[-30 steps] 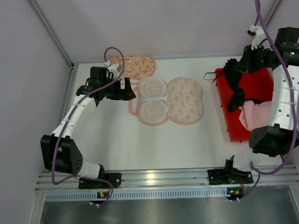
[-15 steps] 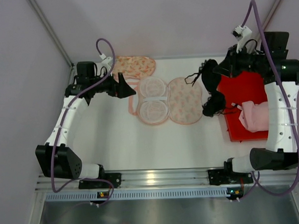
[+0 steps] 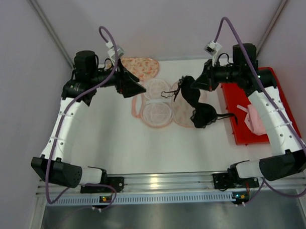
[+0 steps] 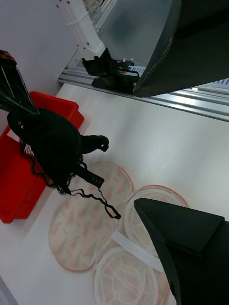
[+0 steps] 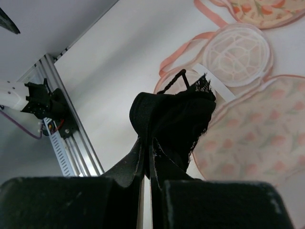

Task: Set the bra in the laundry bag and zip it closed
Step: Pick up the bra from the bin.

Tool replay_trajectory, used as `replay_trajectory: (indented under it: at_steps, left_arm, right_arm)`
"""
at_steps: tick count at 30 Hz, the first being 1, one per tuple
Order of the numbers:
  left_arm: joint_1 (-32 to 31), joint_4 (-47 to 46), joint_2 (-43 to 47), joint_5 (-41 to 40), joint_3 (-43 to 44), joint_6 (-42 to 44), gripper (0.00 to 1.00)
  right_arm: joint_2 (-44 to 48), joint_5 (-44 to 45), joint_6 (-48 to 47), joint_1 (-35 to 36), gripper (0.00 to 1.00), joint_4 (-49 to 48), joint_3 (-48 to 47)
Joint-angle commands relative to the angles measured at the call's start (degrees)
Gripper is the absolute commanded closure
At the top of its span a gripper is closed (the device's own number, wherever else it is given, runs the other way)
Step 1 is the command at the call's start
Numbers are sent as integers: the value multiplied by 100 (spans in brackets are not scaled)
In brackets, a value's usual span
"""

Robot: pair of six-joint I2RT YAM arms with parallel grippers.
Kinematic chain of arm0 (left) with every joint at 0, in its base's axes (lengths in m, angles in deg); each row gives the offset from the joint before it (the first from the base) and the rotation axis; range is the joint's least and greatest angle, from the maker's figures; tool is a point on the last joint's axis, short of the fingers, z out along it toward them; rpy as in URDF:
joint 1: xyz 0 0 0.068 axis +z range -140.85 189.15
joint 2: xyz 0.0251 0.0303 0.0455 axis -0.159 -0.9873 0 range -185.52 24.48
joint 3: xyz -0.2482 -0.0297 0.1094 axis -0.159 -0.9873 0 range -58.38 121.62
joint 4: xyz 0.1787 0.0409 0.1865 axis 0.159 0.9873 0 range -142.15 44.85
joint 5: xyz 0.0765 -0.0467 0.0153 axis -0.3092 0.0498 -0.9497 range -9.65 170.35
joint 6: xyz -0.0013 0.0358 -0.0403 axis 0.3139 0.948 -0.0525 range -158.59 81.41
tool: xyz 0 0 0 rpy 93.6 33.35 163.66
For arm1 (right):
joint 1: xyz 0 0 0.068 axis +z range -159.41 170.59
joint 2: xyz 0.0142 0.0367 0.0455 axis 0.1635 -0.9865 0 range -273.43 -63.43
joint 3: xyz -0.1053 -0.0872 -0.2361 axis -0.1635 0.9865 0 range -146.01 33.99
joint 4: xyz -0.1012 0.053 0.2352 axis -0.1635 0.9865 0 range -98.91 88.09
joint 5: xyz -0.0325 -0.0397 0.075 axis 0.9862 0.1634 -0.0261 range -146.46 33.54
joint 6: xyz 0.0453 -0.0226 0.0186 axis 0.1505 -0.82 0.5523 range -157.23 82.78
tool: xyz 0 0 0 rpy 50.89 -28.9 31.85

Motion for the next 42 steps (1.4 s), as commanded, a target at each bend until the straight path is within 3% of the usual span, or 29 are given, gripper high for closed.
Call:
replay_trajectory:
  at_steps: [1,11,28,35,39,42]
  left_arm:
    - [-499,-281,-29,103,68,187,8]
    - [-1459,-1688,-380,-345,-100,-200,7]
    - [-2004,-1742,-794,-319,-64,-7,11]
    - [-2066,-1742,-767,-214,-170,-24,29]
    - [-2084,-1742,-741,-30,-222,-164,50]
    - [-2084,-1601,-706,173,-249,-279,100]
  right_arm:
    - [176,-354,247,309,100,-882,99]
    - [132,-812,72,819,100,-1112,556]
    - [228,-1005,-51,1258,100,-1252,1014]
    - [264,-1225,-95,1337,99,-1323,1005]
    - [308,-1155,-218,1346,99,-1279,1057]
    - [395,-1076,-245,1346,98,-1383,1180]
